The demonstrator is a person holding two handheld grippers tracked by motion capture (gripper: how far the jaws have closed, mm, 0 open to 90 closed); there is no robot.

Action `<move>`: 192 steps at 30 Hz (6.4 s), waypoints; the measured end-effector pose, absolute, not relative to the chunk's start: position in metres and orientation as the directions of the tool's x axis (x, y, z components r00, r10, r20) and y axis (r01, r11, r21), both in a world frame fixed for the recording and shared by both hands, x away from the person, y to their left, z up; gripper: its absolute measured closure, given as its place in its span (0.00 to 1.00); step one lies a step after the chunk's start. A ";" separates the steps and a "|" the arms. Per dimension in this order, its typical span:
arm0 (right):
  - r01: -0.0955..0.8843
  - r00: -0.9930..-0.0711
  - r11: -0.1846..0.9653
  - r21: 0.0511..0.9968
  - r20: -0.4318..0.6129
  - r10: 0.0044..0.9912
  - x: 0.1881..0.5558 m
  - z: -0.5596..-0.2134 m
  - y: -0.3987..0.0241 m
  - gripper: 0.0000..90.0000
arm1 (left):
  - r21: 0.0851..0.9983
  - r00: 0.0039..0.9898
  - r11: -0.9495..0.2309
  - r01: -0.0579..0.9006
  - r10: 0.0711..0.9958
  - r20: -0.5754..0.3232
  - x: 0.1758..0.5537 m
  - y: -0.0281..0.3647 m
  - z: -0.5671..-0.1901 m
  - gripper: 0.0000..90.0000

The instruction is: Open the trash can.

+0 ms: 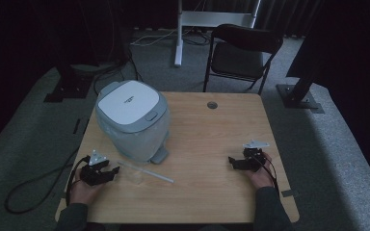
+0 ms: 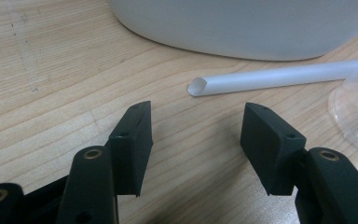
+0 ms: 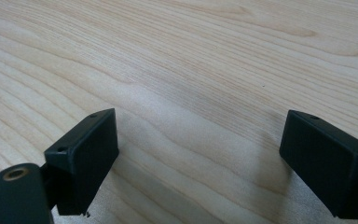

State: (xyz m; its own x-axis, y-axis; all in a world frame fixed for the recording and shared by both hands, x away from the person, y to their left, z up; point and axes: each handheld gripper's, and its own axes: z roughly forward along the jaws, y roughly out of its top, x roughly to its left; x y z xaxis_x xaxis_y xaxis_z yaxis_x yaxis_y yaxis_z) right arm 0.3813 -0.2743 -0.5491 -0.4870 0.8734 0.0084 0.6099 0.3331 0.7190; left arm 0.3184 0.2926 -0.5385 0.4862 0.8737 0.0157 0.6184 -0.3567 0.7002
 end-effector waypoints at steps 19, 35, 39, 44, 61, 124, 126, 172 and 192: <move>0.643 -0.489 0.344 0.685 0.021 0.872 0.382 -0.538 -0.276 0.25 | 0.706 0.477 -0.346 0.618 0.879 0.013 0.318 0.291 -0.539 0.46; 0.568 -0.487 0.339 0.750 -0.026 0.873 0.385 -0.495 -0.263 0.31 | 0.705 0.477 -0.346 0.619 0.879 0.013 0.320 0.290 -0.539 0.46; 0.549 -0.495 0.333 0.767 -0.022 0.869 0.387 -0.486 -0.256 0.33 | 0.706 0.477 -0.346 0.619 0.879 0.012 0.320 0.290 -0.540 0.46; 0.530 -0.512 0.344 0.775 -0.031 0.859 0.390 -0.476 -0.248 0.35 | 0.706 0.477 -0.345 0.619 0.879 0.012 0.319 0.290 -0.540 0.46; 0.465 -0.569 0.349 0.814 -0.027 0.822 0.400 -0.441 -0.221 0.35 | 0.707 0.476 -0.344 0.618 0.879 0.012 0.320 0.290 -0.540 0.46; 0.243 -0.776 0.408 0.880 -0.076 0.626 0.406 -0.364 -0.120 0.65 | 0.709 0.476 -0.342 0.617 0.879 0.009 0.320 0.290 -0.540 0.46; 0.239 -0.780 0.408 0.881 -0.076 0.621 0.406 -0.363 -0.118 0.67 | 0.709 0.476 -0.341 0.617 0.879 0.008 0.320 0.290 -0.540 0.46; 0.157 -0.870 0.361 0.919 -0.045 0.492 0.400 -0.320 -0.067 1.00 | 0.707 0.477 -0.342 0.618 0.879 0.009 0.320 0.290 -0.540 0.45; 0.152 -0.893 0.390 0.908 -0.042 0.448 0.402 -0.326 -0.034 1.00 | 0.708 0.477 -0.342 0.618 0.879 0.008 0.320 0.290 -0.540 0.45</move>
